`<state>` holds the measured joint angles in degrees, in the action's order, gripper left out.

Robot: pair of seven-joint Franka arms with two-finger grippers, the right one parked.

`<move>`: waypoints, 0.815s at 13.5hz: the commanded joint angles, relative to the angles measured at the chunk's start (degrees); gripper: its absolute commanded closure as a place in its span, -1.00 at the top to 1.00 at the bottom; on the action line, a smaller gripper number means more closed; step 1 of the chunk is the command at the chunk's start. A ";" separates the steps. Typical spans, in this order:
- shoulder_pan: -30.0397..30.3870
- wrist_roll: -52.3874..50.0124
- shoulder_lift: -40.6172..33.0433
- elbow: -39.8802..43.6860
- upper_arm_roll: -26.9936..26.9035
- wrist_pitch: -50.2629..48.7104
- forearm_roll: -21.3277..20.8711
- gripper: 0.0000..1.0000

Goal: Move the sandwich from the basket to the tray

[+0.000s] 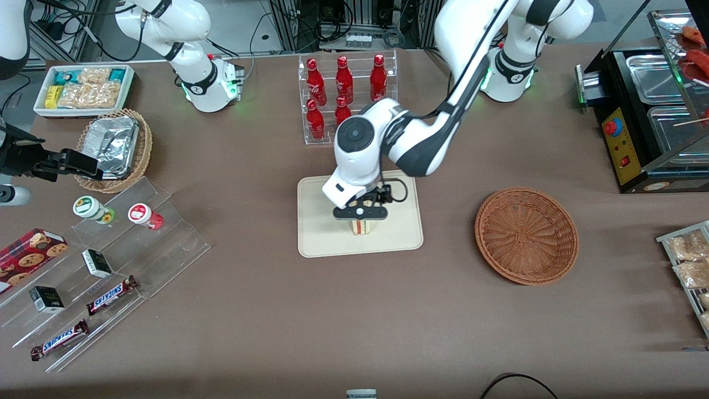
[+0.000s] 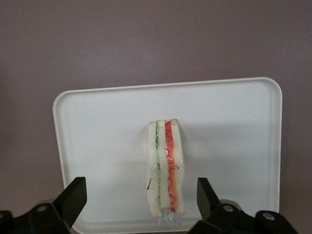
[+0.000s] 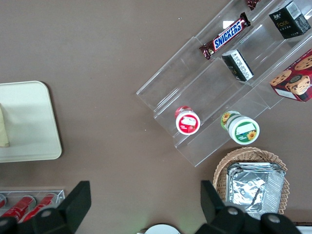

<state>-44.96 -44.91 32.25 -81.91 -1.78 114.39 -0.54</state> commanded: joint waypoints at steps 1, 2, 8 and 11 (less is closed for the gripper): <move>3.28 -0.89 -7.96 -1.84 -0.33 -7.57 -0.25 0.99; 4.95 -0.62 -10.43 -1.93 -0.33 -11.43 -0.42 0.99; 15.50 11.48 -22.21 -3.85 -0.42 -22.98 -0.69 0.99; 21.12 21.15 -30.03 -10.97 -0.42 -22.99 -0.60 0.99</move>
<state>-26.97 -28.72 8.91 -85.89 -2.79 90.95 -0.81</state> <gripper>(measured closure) 0.004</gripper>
